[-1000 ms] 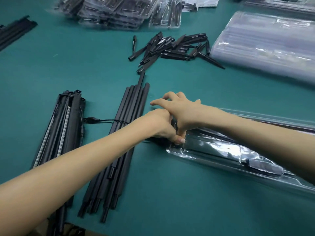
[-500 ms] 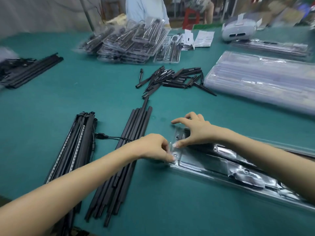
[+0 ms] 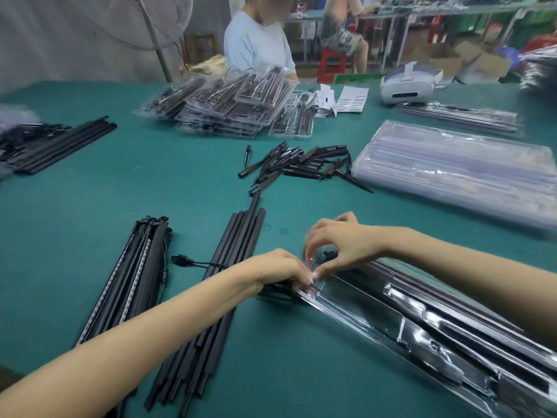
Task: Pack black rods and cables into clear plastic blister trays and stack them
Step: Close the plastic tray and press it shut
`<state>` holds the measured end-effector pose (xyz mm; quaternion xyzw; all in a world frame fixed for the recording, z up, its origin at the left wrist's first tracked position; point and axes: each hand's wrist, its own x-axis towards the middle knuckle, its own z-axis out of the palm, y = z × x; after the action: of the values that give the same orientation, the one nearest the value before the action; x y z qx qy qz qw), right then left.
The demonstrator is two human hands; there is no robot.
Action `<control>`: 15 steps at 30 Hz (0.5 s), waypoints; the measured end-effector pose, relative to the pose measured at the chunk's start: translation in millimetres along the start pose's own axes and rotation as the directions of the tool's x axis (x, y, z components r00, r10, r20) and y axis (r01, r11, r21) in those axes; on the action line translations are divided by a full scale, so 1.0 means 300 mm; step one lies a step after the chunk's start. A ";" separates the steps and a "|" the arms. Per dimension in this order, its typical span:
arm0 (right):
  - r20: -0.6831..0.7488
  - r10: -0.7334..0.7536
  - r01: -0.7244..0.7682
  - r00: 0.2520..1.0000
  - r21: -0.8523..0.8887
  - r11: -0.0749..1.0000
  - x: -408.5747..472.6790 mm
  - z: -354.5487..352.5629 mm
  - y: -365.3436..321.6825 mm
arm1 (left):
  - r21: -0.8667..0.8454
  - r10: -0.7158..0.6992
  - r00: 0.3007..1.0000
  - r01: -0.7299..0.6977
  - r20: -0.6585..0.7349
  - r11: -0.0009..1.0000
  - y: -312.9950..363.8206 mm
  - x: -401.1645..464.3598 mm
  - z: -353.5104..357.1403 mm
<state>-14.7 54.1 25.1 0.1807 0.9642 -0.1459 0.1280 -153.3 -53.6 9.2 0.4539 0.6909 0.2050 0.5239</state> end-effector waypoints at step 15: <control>0.263 0.181 -0.177 0.948 -0.038 0.983 0.109 -0.027 -0.046 | -0.169 -0.113 0.975 0.080 -0.194 0.982 -0.035 0.032 0.046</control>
<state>-51.0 54.6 26.1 0.2455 0.9190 -0.1497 0.2698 -145.4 -53.4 -9.2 0.3528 0.7432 0.2793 0.4951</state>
